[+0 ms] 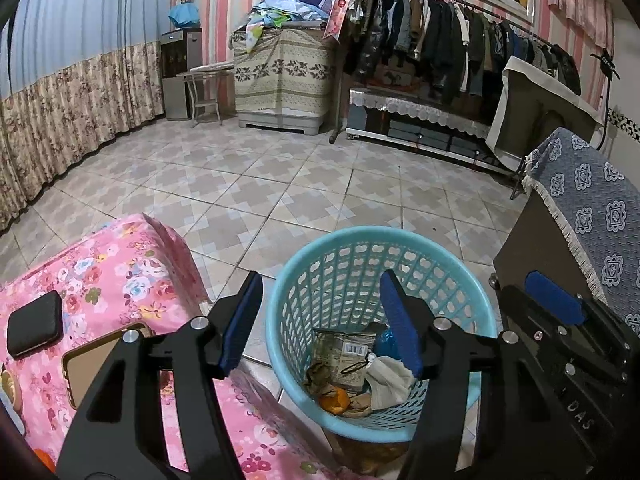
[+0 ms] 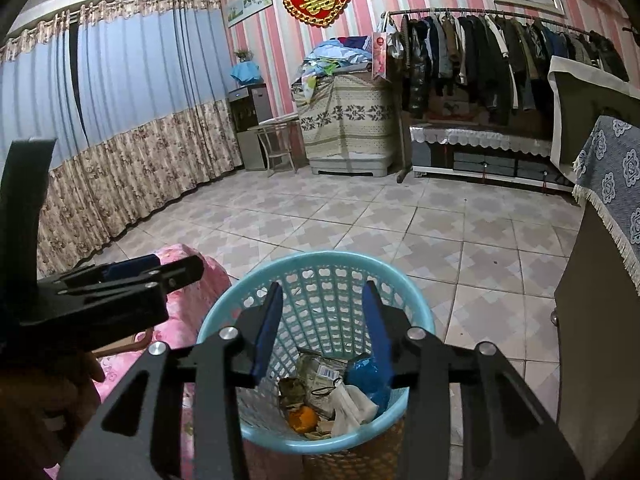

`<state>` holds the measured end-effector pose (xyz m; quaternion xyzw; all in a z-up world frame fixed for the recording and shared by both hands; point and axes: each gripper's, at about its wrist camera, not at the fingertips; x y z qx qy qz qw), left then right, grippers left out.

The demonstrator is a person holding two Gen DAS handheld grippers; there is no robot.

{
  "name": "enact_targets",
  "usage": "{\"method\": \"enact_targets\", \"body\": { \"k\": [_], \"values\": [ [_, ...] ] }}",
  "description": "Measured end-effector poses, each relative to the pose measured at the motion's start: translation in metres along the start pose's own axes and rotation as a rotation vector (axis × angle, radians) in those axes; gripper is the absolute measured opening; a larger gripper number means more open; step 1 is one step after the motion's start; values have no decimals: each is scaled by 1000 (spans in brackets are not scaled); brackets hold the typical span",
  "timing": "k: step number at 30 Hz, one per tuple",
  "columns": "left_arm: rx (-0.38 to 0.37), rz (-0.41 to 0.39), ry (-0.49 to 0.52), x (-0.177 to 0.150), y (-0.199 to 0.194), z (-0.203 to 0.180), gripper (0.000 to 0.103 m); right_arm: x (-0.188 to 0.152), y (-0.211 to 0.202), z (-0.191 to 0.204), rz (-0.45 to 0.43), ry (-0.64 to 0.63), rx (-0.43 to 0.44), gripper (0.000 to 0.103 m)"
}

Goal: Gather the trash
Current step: 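Open both grippers to drop the paper and bag into the basket, then move both tools back over the table toward the orange cloth and cap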

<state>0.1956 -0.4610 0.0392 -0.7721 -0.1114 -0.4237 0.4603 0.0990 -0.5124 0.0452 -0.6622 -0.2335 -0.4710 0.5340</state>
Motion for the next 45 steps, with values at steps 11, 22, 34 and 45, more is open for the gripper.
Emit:
{"method": "enact_targets", "body": {
  "k": [11,22,34,45],
  "values": [
    [82,-74,-11,1,-51,55,61,7,0,16,-9,-27,18,54],
    [432,-165,-200,-63,-219,264,73,21,-5,127,-26,-3,336,71],
    [382,-54,-401,-224,-266,297,81,-50,-57,264,-19,-108,453,76],
    [364,11,-390,-238,-228,290,72,-110,-71,290,113,-253,486,77]
  ]
}}
Point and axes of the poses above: each gripper's, at about its wrist camera, not at the fingertips, and y roughly the way its jaws point, z to its left, x to its top, and after that the axes turned 11 degrees about -y, right-handed
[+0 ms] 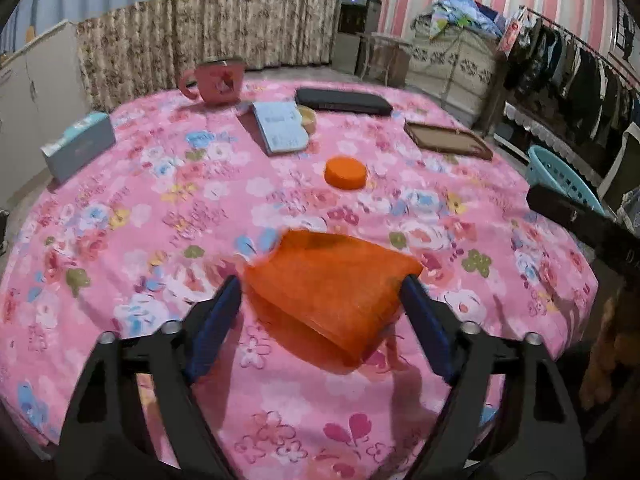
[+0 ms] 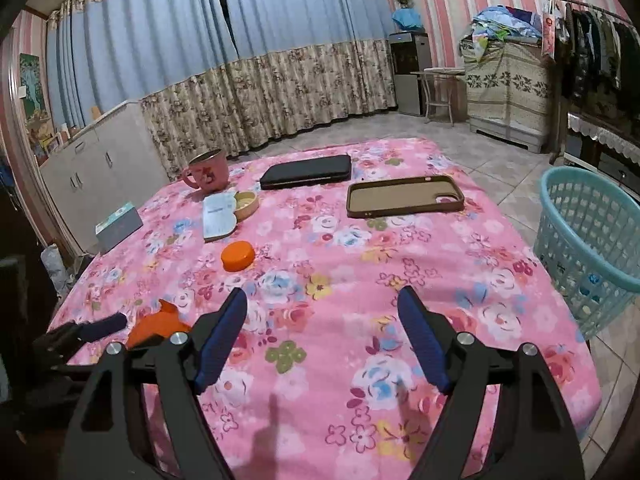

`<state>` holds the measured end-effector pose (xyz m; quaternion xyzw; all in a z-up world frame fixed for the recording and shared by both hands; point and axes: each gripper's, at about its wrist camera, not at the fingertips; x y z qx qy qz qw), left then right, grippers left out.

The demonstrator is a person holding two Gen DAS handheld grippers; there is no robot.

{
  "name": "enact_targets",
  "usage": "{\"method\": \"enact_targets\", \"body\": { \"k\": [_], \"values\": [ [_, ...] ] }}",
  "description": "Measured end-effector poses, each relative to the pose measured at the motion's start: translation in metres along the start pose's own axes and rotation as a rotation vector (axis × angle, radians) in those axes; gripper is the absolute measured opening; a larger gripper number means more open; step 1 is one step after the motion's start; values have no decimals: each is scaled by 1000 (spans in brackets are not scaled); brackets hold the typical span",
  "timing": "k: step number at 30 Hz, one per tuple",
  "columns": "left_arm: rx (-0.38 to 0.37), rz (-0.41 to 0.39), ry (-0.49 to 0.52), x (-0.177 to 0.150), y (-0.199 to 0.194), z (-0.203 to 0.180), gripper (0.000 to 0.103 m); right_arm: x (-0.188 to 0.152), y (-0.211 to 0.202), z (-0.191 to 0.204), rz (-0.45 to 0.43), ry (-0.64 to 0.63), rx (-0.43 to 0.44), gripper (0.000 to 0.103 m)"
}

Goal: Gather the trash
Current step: 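Move both tools back over the table toward the orange cloth and cap, then grasp the orange snack bag with the left gripper while the right gripper grasps the orange cap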

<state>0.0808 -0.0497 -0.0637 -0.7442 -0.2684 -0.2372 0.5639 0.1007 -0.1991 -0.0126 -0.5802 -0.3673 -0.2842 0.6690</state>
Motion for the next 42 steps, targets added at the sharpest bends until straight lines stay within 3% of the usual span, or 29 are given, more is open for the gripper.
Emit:
{"method": "enact_targets", "body": {
  "k": [3,6,8,13,15,19,24,27,30,32,33,34,36,39,40,42],
  "values": [
    [-16,27,5,-5,3,0,67,1,7,5,13,-2,7,77],
    [-21,42,8,-6,7,-2,56,3,14,9,23,-12,33,77],
    [-20,42,12,-6,10,-4,46,3,16,12,26,-17,39,77],
    [-31,43,26,-5,11,-7,8,5,19,17,30,-26,50,77],
    [-20,15,37,-3,5,-8,5,4,21,19,37,-33,53,77],
    [1,-25,43,18,-9,-3,3,13,25,27,49,-99,49,77],
    [72,-159,43,92,-37,17,3,65,32,45,9,-228,92,80],
    [87,-217,0,130,-39,33,3,80,67,60,35,-239,165,83],
    [90,-224,-56,126,-16,54,3,67,108,71,135,-241,186,81],
    [98,-77,-124,114,17,74,1,61,127,81,173,-253,166,69],
    [54,-76,-151,115,16,79,1,61,133,84,181,-261,160,68],
    [20,-125,-161,119,7,82,1,60,136,87,191,-265,149,68],
    [63,-143,-129,120,6,83,1,61,144,90,212,-265,134,63],
    [18,-105,-178,118,11,88,1,59,159,94,272,-262,141,53],
    [24,-107,-163,116,11,84,1,58,160,94,279,-264,145,43],
    [35,-106,-141,114,11,79,1,58,160,96,279,-281,162,40]
  ]
}}
Point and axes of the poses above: each gripper's, at about its wrist camera, not at the fingertips, and y roughly the way its jaws point, z to its left, x to its top, and after that the axes turned 11 degrees about -y, right-handed
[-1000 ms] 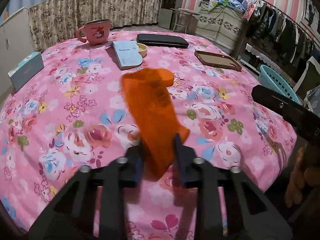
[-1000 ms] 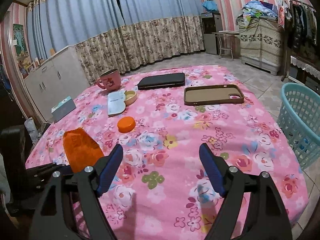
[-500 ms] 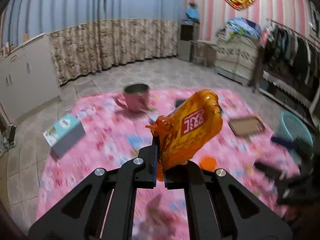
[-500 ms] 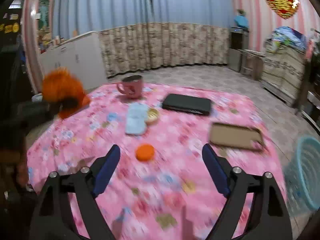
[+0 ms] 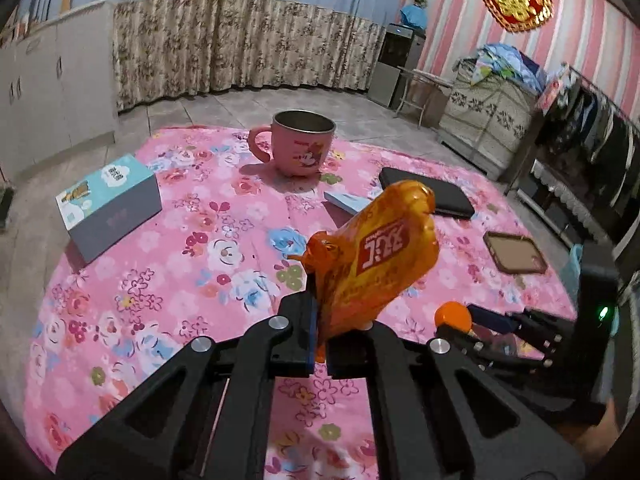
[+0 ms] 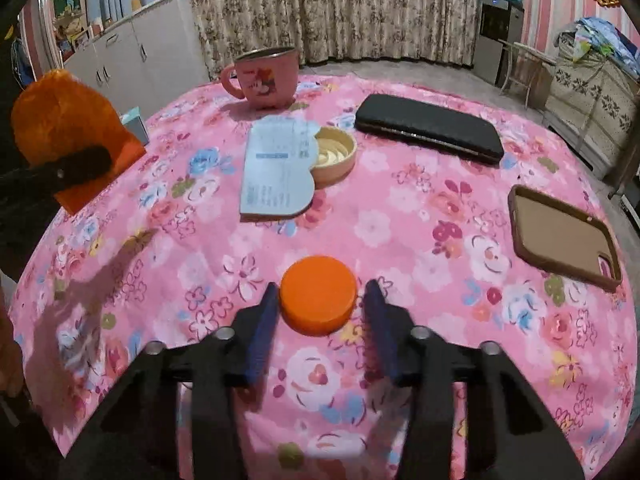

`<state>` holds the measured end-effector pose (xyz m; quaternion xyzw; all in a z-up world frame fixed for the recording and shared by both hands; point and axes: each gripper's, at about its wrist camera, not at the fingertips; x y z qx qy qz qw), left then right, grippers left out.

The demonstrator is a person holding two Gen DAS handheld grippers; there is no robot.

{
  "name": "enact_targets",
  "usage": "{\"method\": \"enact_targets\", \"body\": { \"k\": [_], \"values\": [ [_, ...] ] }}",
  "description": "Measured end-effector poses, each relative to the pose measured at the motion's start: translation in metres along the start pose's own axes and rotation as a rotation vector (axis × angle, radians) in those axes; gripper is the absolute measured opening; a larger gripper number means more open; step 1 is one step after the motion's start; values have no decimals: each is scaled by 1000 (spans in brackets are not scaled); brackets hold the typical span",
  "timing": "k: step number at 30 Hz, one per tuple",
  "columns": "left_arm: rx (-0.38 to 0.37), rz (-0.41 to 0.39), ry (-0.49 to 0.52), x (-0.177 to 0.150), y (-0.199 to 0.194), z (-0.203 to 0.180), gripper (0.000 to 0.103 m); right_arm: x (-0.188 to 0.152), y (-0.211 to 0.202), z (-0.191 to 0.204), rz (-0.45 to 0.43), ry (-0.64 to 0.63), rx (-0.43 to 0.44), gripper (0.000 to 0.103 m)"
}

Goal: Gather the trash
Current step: 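Grasp the orange snack bag with the left gripper while the right gripper grasps the orange cap, then carry the snack bag and orange cap over the blue basket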

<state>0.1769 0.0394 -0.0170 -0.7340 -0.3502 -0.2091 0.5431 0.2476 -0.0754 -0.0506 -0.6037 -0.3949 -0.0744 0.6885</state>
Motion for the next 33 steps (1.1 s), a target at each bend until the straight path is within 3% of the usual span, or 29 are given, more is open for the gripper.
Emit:
{"method": "enact_targets", "body": {
  "k": [4,12,33],
  "values": [
    [-8,0,15,-2,-3,-1,1,-4,-11,-3,-30,23,-7,39],
    [21,-4,48,-6,0,-10,1,-18,-93,-18,-195,33,-75,39],
    [58,-5,87,-12,3,-19,1,-16,-124,-50,-267,108,-100,39]
  ]
}}
Point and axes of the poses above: each gripper's, at about its wrist camera, not at the fingertips, and y roughly the way its jaws point, z to its left, x to its top, and after that the axes turned 11 degrees about -y, right-handed
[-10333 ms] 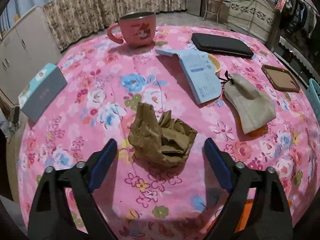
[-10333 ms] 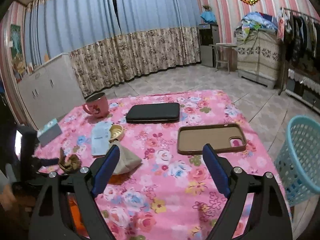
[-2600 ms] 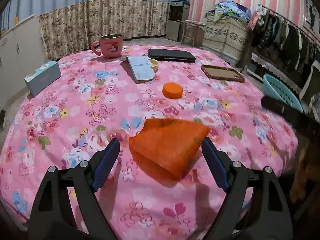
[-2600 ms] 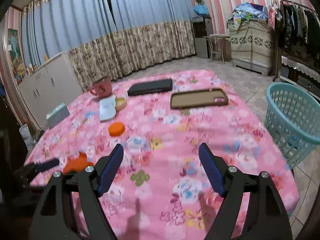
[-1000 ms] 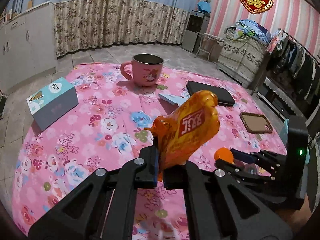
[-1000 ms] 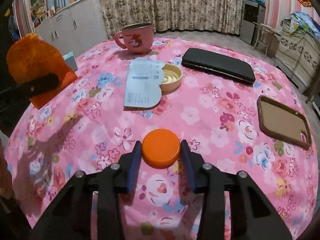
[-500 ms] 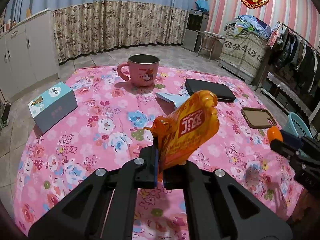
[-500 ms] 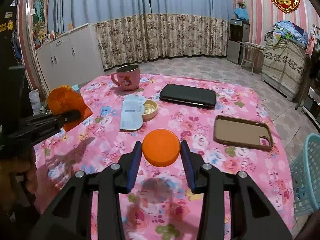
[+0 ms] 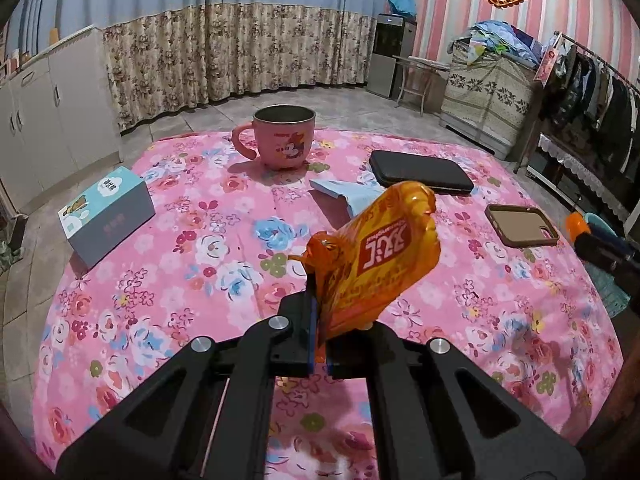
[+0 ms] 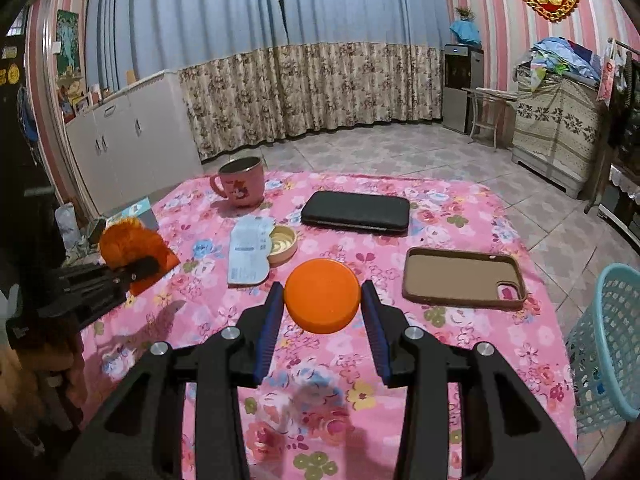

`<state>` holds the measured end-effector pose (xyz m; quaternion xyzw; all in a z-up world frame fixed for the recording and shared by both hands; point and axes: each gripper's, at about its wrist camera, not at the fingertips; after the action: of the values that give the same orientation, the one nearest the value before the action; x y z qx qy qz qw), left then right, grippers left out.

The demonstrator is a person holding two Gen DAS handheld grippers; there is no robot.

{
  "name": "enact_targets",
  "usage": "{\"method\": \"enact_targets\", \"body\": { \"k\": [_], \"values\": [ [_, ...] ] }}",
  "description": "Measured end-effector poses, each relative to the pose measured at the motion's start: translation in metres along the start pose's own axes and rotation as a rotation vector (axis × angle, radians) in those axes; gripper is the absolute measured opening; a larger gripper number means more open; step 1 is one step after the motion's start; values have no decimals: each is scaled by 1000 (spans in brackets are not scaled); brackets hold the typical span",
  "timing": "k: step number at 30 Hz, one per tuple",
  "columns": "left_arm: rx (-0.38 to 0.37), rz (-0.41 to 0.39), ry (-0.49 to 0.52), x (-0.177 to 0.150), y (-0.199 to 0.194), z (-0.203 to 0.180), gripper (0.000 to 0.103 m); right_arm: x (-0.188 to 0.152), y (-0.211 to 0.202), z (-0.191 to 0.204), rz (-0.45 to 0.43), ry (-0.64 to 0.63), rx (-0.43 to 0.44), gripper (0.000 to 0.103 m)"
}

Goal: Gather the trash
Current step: 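Carry the snack bag and orange cap over the blue basket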

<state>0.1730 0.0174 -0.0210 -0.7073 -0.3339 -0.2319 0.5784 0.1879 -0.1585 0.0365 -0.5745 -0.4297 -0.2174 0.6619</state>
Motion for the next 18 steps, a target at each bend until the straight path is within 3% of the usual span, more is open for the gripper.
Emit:
{"method": "enact_targets", "body": {
  "k": [4,9,12,16,18],
  "values": [
    [-35,-21,-6,3,-8,-10,1,3,-12,-8,-31,2,-21,39],
    [-58,-62,53,16,-16,-50,1,5,-34,-57,-74,91,-108,39],
    [-117,-75,78,29,-20,-90,1,1,-58,-102,-89,123,-172,39],
    [-230,-98,152,37,-24,-174,1,-27,-106,-176,-78,153,-389,39],
    [-295,-90,195,34,-22,-224,1,-45,-122,-209,-55,214,-449,40]
  ]
}}
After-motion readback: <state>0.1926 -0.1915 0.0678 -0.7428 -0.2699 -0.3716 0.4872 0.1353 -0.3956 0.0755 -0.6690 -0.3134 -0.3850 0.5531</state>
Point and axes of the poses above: each gripper's, at about its wrist camera, not at the fingertips, and y roughly the way its jaws point, z to its left, x to its top, and after that the axes turned 11 degrees about -y, right-handed
